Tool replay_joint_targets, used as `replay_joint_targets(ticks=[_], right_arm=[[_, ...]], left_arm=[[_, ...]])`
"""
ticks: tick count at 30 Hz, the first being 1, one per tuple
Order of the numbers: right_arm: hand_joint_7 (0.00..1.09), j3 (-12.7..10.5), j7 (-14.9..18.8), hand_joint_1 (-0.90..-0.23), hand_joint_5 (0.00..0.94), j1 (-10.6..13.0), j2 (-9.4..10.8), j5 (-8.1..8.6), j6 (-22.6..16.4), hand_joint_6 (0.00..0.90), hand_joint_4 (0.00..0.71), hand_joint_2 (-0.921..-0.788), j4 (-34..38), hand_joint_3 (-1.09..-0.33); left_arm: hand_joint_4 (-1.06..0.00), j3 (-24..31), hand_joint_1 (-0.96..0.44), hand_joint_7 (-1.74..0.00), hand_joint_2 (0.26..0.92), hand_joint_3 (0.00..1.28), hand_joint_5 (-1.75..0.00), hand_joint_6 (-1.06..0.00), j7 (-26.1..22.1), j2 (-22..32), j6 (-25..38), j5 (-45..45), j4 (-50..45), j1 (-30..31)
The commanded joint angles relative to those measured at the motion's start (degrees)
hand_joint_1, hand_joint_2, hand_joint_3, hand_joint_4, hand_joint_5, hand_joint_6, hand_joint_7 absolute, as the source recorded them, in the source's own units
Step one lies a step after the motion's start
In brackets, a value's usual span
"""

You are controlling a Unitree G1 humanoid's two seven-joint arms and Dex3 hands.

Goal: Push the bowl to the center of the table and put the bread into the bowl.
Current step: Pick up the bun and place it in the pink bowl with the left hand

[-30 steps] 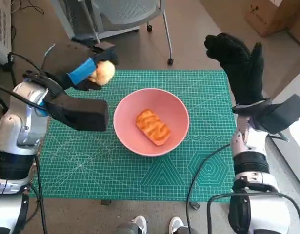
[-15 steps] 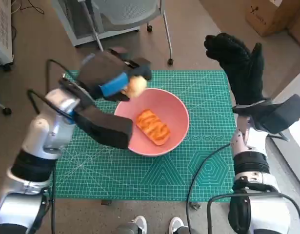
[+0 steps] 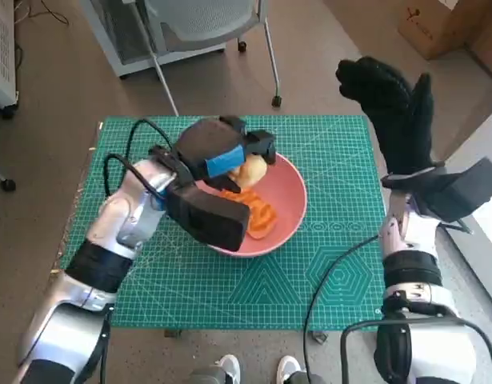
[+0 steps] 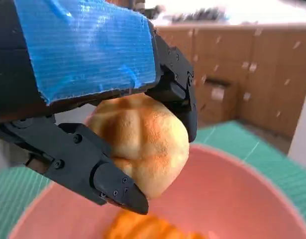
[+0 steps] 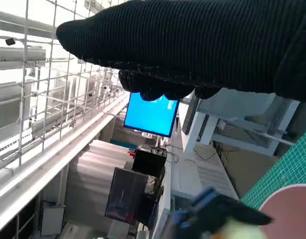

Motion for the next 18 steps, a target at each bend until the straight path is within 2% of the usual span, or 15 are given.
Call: replay_joint_targets(ticks=[1, 8, 11, 12, 13, 14, 15, 16, 18], right_arm=[[0.0, 0.09, -0.52, -0.655, 0.001, 1.76, -0.52, -0.58, -0.11, 0.345, 0.203, -0.921, 0.33, -0.654], [0.0, -0.15, -0.3, -0.662, 0.0, 2.02, -0.66, -0.41, -0.08, 0.332, 0.2, -0.921, 0.1, -0.658], [0.0, -0.13, -0.37, -0.665, 0.0, 2.04, -0.63, -0.41, -0.02, 0.329, 0.197, -0.921, 0.01, -0.659], [0.0, -0.11, -0.43, -0.666, 0.0, 2.03, -0.63, -0.44, -0.02, 0.328, 0.196, -0.921, 0.0, -0.659], [0.0, -0.04, -0.65, -0.666, 0.0, 1.97, -0.66, -0.6, 0.0, 0.327, 0.196, -0.921, 0.09, -0.659], [0.0, 0.0, -0.81, -0.666, 0.0, 1.93, -0.69, -0.71, 0.01, 0.326, 0.195, -0.921, 0.15, -0.659], [0.0, 0.09, -1.01, -0.666, 0.0, 1.9, -0.7, -0.87, 0.01, 0.326, 0.194, -0.921, 0.19, -0.659], [0.0, 0.15, -1.15, -0.665, 0.0, 1.88, -0.71, -0.98, 0.01, 0.325, 0.194, -0.921, 0.21, -0.659], [0.0, 0.24, -1.34, -0.664, 0.0, 1.82, -0.74, -1.12, 0.04, 0.324, 0.194, -0.921, 0.26, -0.659]], left_arm=[[-0.74, -0.7, 0.0, -1.09, 0.92, 0.05, -1.17, -0.64, 1.05, -1.06, 0.14, 0.63, 2.83, -1.54], [-0.72, -1.53, 0.0, -1.02, 0.92, 0.05, -1.24, -0.66, 0.05, -1.87, 0.92, 0.74, 6.37, -1.61], [-0.62, -1.39, 0.0, -1.21, 0.921, 0.15, -1.3, -0.51, -2.18, -2.27, 2.9, -0.13, 7.01, -1.35], [-0.55, -1.32, -0.01, -0.97, 0.899, 0.14, -0.98, -0.46, -2.82, -2.35, 3.48, -0.37, 6.94, -1.26], [-0.54, -0.98, -0.01, -0.84, 0.898, 0.13, -0.83, -0.47, -4.35, -2.47, 4.58, -1.12, 6.55, -1.07], [-0.47, -0.73, -0.03, -0.59, 0.885, 0.09, -0.54, -0.43, -5.46, -2.55, 5.38, -1.65, 6.23, -0.92], [-0.42, -0.28, -0.04, -0.41, 0.879, 0.06, -0.35, -0.42, -6.99, -2.48, 6.38, -2.5, 5.45, -0.62], [-0.35, 0.01, -0.06, -0.27, 0.863, 0.04, -0.22, -0.39, -8.06, -2.41, 7.11, -3.09, 4.83, -0.39], [-0.29, 0.42, -0.09, -0.15, 0.85, 0.02, -0.11, -0.36, -9.58, -2.23, 8.3, -4.01, 3.69, -0.03]])
